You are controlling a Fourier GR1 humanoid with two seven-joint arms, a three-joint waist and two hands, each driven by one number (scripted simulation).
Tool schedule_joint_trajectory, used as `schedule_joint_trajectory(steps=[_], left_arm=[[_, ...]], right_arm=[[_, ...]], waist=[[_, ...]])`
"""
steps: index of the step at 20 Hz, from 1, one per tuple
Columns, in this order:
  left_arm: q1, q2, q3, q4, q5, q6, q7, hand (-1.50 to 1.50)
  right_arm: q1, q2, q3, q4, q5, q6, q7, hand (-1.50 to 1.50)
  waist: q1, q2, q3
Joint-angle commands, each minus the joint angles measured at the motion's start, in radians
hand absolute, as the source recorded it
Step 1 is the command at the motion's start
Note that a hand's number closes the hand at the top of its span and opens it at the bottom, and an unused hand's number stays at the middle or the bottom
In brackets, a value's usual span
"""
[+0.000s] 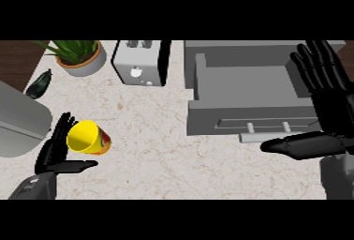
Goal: Pick up the cup, place it into the drawer and close the drawer
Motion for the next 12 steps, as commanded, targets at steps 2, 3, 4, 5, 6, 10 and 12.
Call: schedule_joint_trajectory(steps=[2, 3, 4, 5, 6, 10, 12], left_arm=[[-0.017, 0.000, 0.004, 0.038, -0.006, -0.056, -0.099, -1.50], [-0.013, 0.020, -0.002, 0.043, -0.013, -0.085, -0.108, -1.50], [0.009, -0.028, -0.009, 0.043, -0.026, -0.009, -0.151, -1.50], [-0.023, -0.017, 0.004, 0.051, -0.011, -0.032, -0.118, -1.50], [-0.041, 0.007, -0.001, 0.051, -0.016, -0.055, -0.095, -1.50], [-0.037, -0.037, -0.011, 0.060, -0.028, -0.045, -0.130, -1.50], [-0.027, -0.048, -0.014, 0.059, -0.029, -0.070, -0.143, -1.50]], right_arm=[[-0.042, -0.031, -0.044, 0.012, -0.044, 0.015, 0.029, -1.50], [-0.004, -0.016, -0.019, 0.016, -0.022, 0.026, -0.019, -1.50], [0.004, 0.006, 0.015, -0.036, 0.007, -0.011, 0.036, -1.50], [0.028, 0.010, 0.018, -0.034, -0.008, 0.010, 0.010, -1.50], [0.003, -0.001, -0.004, -0.057, -0.028, -0.004, 0.056, -1.50], [-0.024, -0.024, -0.023, 0.038, -0.024, 0.030, -0.009, -1.50], [-0.026, -0.017, -0.011, 0.024, -0.003, 0.012, 0.010, -1.50]], waist=[[0.001, 0.000, 0.000], [-0.003, 0.002, -0.001], [-0.008, 0.002, -0.002], [-0.007, 0.001, -0.001], [-0.006, 0.000, 0.000], [-0.006, 0.005, -0.001], [-0.001, 0.002, -0.001]])
